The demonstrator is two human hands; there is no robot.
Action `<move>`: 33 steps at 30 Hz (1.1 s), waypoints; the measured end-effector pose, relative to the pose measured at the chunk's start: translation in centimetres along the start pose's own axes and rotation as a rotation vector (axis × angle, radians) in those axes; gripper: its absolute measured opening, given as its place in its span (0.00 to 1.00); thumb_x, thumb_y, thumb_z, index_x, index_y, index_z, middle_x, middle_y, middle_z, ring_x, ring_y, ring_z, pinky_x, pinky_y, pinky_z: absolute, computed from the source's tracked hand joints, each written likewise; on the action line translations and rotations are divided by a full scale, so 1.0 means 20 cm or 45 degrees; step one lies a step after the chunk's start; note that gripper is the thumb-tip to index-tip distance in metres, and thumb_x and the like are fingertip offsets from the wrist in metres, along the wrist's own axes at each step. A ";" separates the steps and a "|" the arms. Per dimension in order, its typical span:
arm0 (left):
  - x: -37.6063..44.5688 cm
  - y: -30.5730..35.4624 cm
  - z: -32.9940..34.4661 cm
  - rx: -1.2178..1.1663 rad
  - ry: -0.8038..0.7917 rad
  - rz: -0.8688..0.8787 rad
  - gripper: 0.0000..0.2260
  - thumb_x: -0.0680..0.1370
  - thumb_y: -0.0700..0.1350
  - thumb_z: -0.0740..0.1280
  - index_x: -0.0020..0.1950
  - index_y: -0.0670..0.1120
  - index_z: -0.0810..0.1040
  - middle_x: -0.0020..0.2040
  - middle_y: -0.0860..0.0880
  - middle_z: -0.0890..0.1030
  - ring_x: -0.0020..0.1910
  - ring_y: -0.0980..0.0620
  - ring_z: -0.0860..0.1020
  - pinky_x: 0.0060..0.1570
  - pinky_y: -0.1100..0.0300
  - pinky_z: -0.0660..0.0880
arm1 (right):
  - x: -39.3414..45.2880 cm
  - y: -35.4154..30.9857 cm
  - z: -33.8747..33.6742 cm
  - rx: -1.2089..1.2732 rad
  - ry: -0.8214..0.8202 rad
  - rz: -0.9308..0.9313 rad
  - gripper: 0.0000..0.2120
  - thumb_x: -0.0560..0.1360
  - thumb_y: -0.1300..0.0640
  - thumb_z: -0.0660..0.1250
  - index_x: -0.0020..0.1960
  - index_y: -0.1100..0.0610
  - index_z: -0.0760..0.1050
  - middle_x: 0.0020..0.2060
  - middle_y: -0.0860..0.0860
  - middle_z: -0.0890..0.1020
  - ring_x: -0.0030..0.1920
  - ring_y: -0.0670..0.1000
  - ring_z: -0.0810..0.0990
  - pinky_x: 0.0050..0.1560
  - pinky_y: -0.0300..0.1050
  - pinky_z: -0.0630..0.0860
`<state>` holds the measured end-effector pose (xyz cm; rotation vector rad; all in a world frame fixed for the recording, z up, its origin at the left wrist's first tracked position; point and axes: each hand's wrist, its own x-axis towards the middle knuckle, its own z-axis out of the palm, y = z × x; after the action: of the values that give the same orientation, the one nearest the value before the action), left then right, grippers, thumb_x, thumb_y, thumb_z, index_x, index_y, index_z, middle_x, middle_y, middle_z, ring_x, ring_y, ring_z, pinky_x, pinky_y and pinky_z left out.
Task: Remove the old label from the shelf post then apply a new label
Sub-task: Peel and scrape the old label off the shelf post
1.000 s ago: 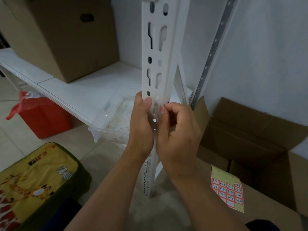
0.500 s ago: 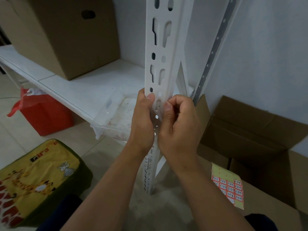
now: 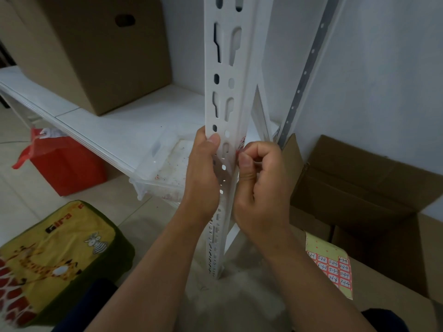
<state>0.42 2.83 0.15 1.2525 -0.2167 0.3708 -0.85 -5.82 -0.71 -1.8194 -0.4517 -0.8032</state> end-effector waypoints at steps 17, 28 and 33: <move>-0.13 0.02 0.06 0.895 0.465 0.627 0.17 0.75 0.44 0.62 0.59 0.34 0.72 0.51 0.41 0.73 0.51 0.53 0.72 0.51 0.71 0.67 | 0.03 -0.09 -0.14 0.864 -0.094 0.477 0.10 0.76 0.61 0.55 0.44 0.60 0.75 0.37 0.49 0.79 0.39 0.48 0.77 0.41 0.40 0.75; -0.15 0.00 0.07 0.891 0.184 0.754 0.09 0.78 0.41 0.65 0.53 0.38 0.80 0.47 0.46 0.79 0.46 0.58 0.76 0.48 0.70 0.72 | 0.03 -0.10 -0.18 1.138 -0.206 0.649 0.13 0.74 0.56 0.55 0.41 0.57 0.77 0.38 0.52 0.80 0.43 0.50 0.79 0.45 0.43 0.76; -0.15 0.01 0.06 0.900 0.201 0.783 0.05 0.78 0.38 0.66 0.48 0.37 0.80 0.44 0.50 0.77 0.43 0.58 0.75 0.46 0.71 0.70 | 0.03 -0.09 -0.18 1.126 -0.187 0.654 0.12 0.74 0.55 0.55 0.42 0.58 0.76 0.38 0.54 0.79 0.43 0.53 0.77 0.43 0.44 0.75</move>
<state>-2.33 1.20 -0.38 1.8279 -0.3518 1.1448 -2.68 -8.52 1.80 -1.0745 -0.3291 -0.0634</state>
